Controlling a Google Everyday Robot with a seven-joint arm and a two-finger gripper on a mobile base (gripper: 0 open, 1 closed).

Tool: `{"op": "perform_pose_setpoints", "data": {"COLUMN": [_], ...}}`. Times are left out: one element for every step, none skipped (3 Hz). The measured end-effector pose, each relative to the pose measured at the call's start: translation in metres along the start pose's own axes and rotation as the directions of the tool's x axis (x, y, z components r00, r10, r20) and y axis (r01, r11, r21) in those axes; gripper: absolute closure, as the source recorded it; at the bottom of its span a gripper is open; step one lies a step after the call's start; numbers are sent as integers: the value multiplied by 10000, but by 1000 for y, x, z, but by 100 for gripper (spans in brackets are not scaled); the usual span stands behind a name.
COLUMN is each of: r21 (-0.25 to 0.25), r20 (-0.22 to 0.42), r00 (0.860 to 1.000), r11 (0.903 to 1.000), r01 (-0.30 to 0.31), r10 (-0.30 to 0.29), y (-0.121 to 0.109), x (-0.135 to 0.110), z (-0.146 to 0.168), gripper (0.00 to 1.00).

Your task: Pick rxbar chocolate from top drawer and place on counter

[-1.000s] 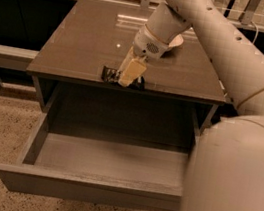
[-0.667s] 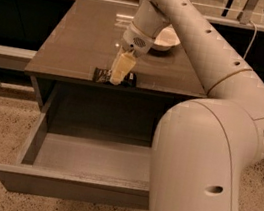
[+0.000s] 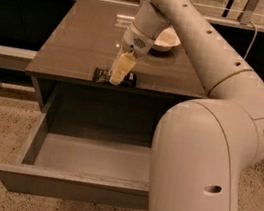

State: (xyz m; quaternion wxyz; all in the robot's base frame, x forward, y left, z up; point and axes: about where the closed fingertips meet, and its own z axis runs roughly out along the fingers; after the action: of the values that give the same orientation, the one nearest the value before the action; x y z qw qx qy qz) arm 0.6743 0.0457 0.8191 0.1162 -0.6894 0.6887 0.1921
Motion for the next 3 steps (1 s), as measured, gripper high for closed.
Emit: {"op": "perform_pose_setpoints", "data": {"r21": [0,566,1315], "r20": [0,50,244], "r00": [10000,9991,9960], "r11": [10000,9975,9874], "r01": [0,-415,-885], "r10": [0,413,861], "y": [0,0,4], "x": [0,14,36], "z": [0,-17,-48], "gripper": [52,28,0]}}
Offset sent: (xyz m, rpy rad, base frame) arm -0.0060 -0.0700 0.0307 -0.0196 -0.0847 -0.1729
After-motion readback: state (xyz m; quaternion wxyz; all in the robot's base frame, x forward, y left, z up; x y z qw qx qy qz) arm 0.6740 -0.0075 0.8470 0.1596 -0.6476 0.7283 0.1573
